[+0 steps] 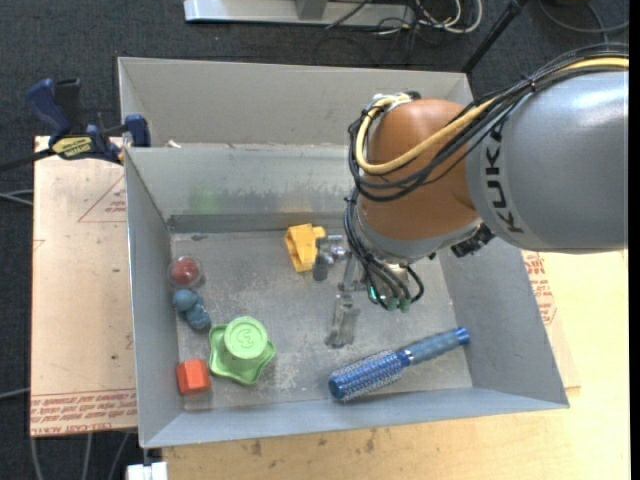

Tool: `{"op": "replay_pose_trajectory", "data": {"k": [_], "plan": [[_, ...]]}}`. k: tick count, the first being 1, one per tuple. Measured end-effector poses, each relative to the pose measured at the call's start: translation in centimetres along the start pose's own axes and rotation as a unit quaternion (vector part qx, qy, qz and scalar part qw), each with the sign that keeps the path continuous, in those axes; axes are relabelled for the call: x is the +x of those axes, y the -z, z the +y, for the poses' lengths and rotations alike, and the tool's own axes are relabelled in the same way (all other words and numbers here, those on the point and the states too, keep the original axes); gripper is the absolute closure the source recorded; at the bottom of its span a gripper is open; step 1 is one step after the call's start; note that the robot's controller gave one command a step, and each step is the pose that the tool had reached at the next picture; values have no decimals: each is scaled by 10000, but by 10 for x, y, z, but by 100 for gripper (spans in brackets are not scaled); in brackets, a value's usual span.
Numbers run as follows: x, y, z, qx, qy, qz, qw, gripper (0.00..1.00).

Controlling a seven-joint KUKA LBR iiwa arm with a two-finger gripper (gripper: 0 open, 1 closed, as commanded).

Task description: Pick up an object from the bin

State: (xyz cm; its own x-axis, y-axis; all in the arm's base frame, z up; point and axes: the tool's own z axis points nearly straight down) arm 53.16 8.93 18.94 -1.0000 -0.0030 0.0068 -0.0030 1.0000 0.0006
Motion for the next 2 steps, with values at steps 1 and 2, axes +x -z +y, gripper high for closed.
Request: {"op": "replay_pose_trajectory", "data": {"k": [1,2], "plan": [[43,-118,-38,6,1835,-150,9829,0],[49,-89,-38,7,2340,-58,9722,0]]}}
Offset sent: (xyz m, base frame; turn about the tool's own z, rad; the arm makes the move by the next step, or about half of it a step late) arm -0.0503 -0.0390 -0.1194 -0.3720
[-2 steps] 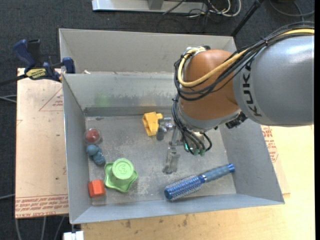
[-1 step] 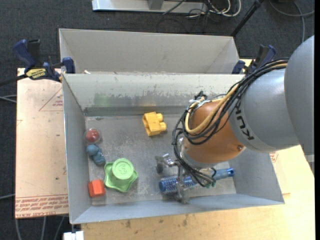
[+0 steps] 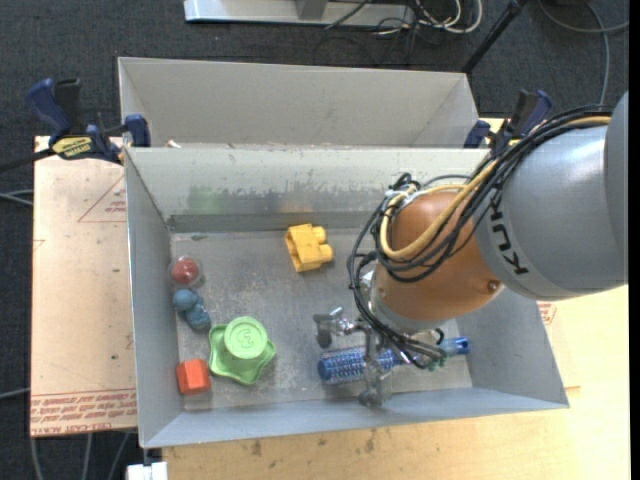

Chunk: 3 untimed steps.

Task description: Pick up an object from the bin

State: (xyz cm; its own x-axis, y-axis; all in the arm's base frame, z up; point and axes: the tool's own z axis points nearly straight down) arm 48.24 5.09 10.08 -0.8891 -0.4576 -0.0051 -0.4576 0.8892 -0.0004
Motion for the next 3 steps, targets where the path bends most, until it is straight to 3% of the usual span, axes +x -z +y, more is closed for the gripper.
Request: {"op": "replay_pose_trajectory", "data": {"k": [1,2,3], "plan": [[-5,9,-3,-9,1573,13,9876,0],[-9,-32,-4,1,1787,-9,9839,0],[-10,-31,-4,-3,1768,-4,9842,0]]}}
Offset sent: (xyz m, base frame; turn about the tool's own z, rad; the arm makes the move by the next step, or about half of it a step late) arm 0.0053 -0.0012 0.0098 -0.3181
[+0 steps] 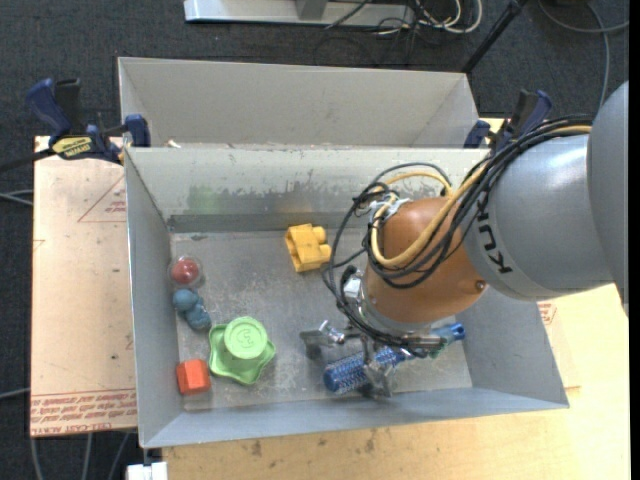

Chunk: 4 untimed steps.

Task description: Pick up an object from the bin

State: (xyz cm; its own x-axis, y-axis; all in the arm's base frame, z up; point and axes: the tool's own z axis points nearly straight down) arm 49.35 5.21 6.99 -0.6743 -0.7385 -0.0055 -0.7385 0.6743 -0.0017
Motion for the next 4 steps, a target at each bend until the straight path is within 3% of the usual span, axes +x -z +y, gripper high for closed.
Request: {"op": "replay_pose_trajectory", "data": {"k": [1,2,3,4], "plan": [[1,-1,1,-18,-1,22,10000,100],[0,39,1,-5,-13,8,10000,100],[-1,52,2,-11,-25,15,10000,100],[-4,119,2,8,-39,-4,10000,100]]}}
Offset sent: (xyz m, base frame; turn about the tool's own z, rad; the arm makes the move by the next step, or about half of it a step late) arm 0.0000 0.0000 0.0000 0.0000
